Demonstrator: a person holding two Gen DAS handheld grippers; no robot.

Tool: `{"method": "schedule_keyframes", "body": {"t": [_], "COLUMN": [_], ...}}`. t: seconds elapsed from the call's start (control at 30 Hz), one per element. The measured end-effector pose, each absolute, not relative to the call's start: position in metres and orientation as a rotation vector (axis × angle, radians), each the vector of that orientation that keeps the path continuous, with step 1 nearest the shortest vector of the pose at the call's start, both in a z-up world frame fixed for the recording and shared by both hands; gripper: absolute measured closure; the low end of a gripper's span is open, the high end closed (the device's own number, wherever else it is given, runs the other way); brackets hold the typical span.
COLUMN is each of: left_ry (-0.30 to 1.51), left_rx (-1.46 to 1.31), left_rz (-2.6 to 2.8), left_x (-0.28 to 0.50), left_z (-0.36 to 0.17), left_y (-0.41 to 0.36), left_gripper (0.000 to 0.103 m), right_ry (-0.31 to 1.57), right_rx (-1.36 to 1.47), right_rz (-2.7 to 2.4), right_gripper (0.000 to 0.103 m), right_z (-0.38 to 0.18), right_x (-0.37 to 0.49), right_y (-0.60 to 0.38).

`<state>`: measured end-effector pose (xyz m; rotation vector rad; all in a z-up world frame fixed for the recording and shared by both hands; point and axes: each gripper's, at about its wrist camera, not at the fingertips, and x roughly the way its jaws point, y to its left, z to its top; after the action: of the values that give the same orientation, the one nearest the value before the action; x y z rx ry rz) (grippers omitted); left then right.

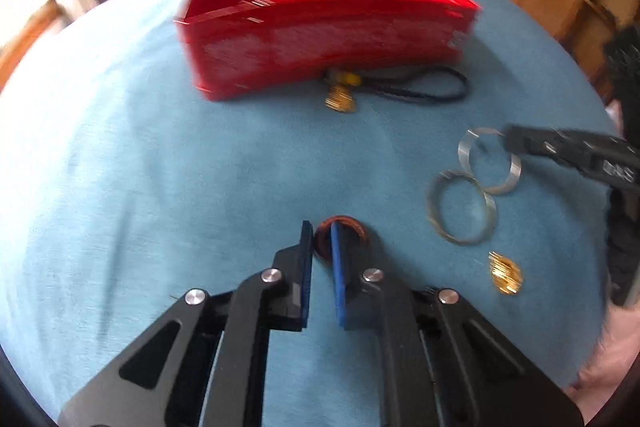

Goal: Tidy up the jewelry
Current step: 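Grasp the small red ring with the left tool while the right tool holds the key ring, then carry the red ring and key ring into the red tin and open both tools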

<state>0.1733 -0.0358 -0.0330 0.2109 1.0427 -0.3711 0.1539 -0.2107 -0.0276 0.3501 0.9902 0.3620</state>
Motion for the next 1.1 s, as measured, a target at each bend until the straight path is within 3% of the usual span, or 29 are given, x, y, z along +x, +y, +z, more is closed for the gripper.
{"method": "schedule_keyframes", "body": {"t": [0.27,0.47,0.57,0.8,1.1], "left_ry": [1.038,1.041,1.039,1.039,0.973], "left_rx": [0.197,0.180,0.168,0.055,-0.039], "left_rz": [-0.359,-0.367,-0.375,-0.405,-0.433], "left_x": [0.177,0.179,0.181,0.185,0.182], "left_z": [-0.030,-0.032,-0.035,-0.032,-0.002], "left_y": [-0.022,-0.015,-0.018,-0.008,0.011], "left_gripper": [0.094,0.087,0.094,0.098,0.098], "right_ry": [1.046,1.050,1.044,0.986,0.924], "right_rx": [0.347,0.307,0.296,0.381,0.342], "right_rz": [0.362,0.349,0.342,0.419,0.422], "right_gripper": [0.098,0.098,0.100,0.101,0.101], "right_z": [-0.040,-0.041,-0.041,-0.025,0.003], "right_x": [0.161,0.161,0.161,0.152,0.144], "right_y": [-0.205,-0.198,-0.196,-0.207,-0.210]}}
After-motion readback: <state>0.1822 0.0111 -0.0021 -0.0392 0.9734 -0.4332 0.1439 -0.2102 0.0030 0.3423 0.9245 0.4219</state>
